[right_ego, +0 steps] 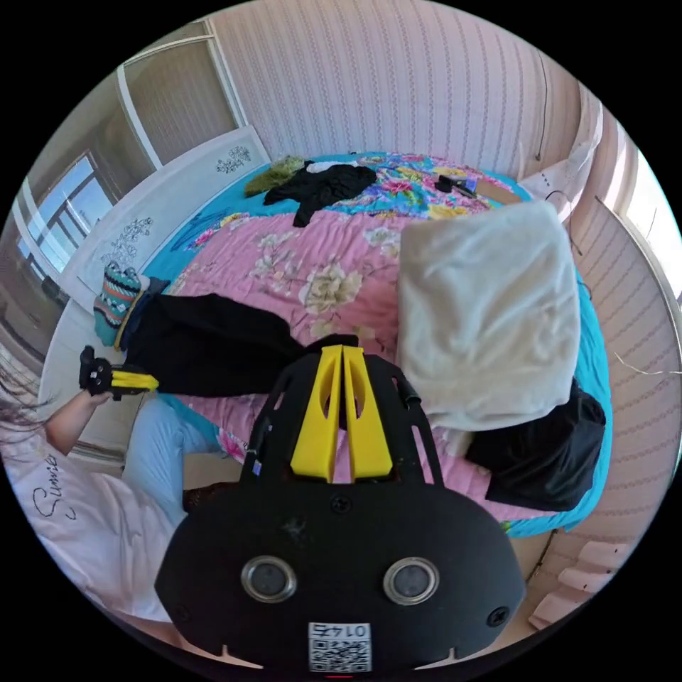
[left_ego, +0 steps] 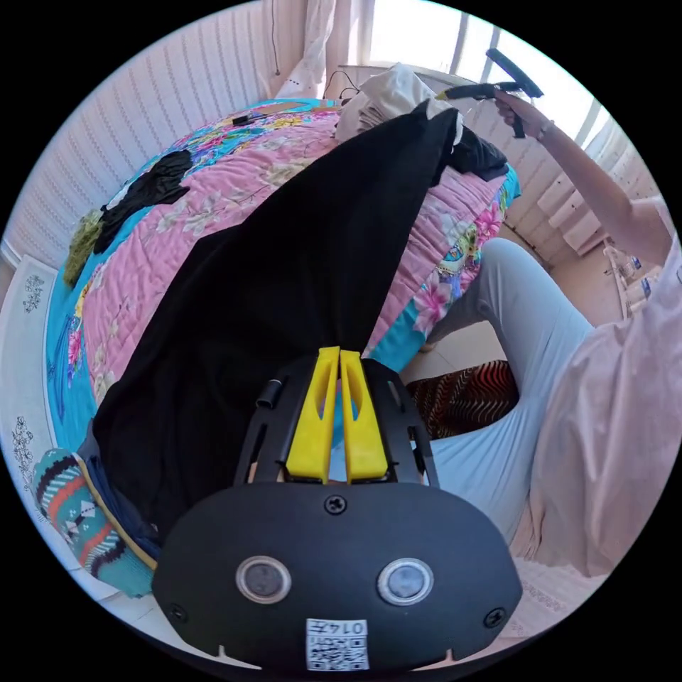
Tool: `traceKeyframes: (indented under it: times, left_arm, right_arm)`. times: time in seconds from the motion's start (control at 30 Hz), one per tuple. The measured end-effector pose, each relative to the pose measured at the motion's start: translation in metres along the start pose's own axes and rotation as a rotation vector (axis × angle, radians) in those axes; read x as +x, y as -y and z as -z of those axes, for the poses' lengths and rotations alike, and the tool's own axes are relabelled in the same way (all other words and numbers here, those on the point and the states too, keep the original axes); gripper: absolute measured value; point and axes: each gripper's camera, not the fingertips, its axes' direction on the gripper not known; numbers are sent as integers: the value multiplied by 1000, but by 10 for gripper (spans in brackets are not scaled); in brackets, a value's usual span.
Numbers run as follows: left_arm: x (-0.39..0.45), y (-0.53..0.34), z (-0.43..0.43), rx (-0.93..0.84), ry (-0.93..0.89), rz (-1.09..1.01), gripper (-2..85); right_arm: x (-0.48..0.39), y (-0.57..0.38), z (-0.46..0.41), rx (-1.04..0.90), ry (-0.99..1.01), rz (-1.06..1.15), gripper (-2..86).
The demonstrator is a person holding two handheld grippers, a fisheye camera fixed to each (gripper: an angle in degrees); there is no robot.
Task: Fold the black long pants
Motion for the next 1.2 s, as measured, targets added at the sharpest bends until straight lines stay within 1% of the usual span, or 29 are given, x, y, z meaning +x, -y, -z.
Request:
traceKeyframes:
  times: [0.1, 0.13, 0.23, 0.33, 0.43, 0.5, 0.53, 0.57, 0.6, 0.63, 0.67, 0.7, 0.73, 0.77, 0.83, 0.9, 0.97, 1.0, 1.07, 1.17, 1.2]
  left_arm:
    - [10, -8, 1, -6, 33, -23, -10]
    - [11, -7, -6, -19, 16, -1, -10]
    - [13, -4, -29, -37, -15, 39, -10]
    - [11, 1, -47, -61, -43, 89, -10]
    - [11, 6, -50, -42, -63, 117, -10]
    - [11, 9, -49, -34, -71, 132, -10]
    - [11, 11, -49, -28, -78, 142, -10]
    - [11, 13, -49, -25, -81, 149, -10]
    - [11, 15, -49, -20, -86, 161, -10]
    - [13, 18, -50, -20, -88, 169, -10]
    - [13, 20, -51, -21, -88, 172, -10]
    - [15, 24, -52, -25, -88, 176, -10]
    - [17, 28, -51, -29, -85, 175, -10]
    - [18, 31, -50, -27, -82, 171, -10]
    - [26, 42, -33, 19, -60, 139, -10]
    - [34, 50, -18, 84, -58, 104, -10]
    - [42, 57, -11, 131, -82, 76, -10]
    - [45, 63, -13, 142, -130, 78, -10]
    - [51, 73, -28, 103, -179, 96, -10]
    - [60, 82, -52, 17, -174, 140, -10]
    - [64, 86, -52, 5, -167, 153, -10]
  right_arm:
    - [14, 28, 18, 70, -179, 25, -6]
    - [17, 33, 16, 60, -184, 28, -5]
    - [28, 40, -11, -14, -89, 16, -1]
    - [19, 5, -49, -76, -2, 26, 27]
    - [16, -48, -97, -182, -49, 23, 101]
    - [28, -77, -127, -288, -80, -35, 185]
    - [33, -83, -132, -313, -69, -64, 208]
    - [44, -94, -138, -350, -3, -136, 214]
    - [52, -105, -139, -332, 100, -208, 203]
    - [54, -111, -139, -319, 148, -231, 189]
    - [57, -121, -141, -304, 200, -248, 152]
    - [59, -130, -144, -312, 192, -254, 105]
    - [61, -134, -146, -328, 179, -255, 84]
    - [65, -142, -145, -350, 163, -248, 41]
    - [76, -154, -124, -304, 222, -248, 28]
    - [93, -178, -70, -161, 262, -257, 20]
    - [108, -207, -31, -78, 247, -278, 17]
    - [120, -232, -15, -42, 252, -302, 16]
    - [139, -273, -12, -64, 231, -365, 18]
    - [160, -332, -18, -157, 161, -480, 29]
    - [164, -348, -12, -143, 168, -503, 36]
